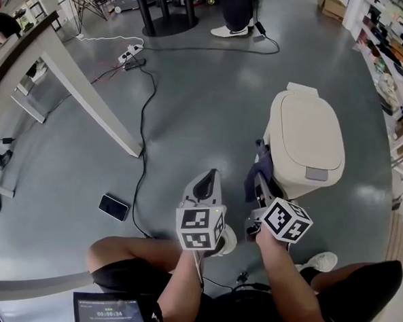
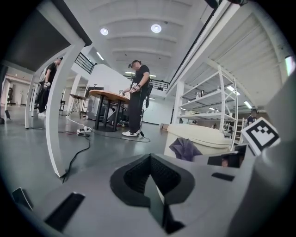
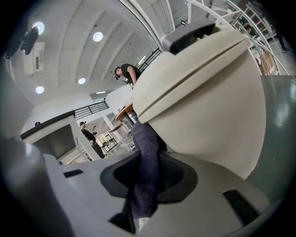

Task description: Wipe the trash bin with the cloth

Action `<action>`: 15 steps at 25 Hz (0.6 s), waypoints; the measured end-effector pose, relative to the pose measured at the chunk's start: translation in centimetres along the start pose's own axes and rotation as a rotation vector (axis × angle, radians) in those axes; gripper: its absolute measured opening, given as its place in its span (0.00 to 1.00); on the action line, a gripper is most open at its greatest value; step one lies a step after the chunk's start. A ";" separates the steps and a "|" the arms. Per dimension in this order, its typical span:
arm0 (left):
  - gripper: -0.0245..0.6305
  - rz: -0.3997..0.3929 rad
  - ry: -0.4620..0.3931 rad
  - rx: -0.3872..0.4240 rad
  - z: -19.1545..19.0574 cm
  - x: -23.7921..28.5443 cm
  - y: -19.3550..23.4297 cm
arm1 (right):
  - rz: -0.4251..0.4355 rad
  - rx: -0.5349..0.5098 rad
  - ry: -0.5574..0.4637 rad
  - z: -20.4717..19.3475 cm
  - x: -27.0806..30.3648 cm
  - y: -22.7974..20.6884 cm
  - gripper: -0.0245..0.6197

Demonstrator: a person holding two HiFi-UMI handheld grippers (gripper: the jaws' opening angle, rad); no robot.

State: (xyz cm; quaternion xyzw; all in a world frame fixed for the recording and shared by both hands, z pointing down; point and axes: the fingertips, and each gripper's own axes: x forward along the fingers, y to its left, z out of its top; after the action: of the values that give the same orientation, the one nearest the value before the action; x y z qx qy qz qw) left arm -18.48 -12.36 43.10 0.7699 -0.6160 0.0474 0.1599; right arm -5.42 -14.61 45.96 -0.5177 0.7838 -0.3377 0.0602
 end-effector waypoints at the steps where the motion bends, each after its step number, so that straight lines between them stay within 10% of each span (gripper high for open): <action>1: 0.03 -0.002 0.003 0.003 -0.2 0.3 -0.1 | -0.005 0.002 -0.002 0.0 0.1 -0.2 0.18; 15: 0.03 -0.033 0.052 0.136 -2.0 1.9 -1.5 | -0.134 0.075 0.011 -2.8 1.0 -3.9 0.18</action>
State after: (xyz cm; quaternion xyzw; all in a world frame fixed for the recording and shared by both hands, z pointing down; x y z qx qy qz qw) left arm -16.30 -13.22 45.16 0.7875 -0.5943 0.1063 0.1240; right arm -4.15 -15.06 50.64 -0.5644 0.7346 -0.3729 0.0523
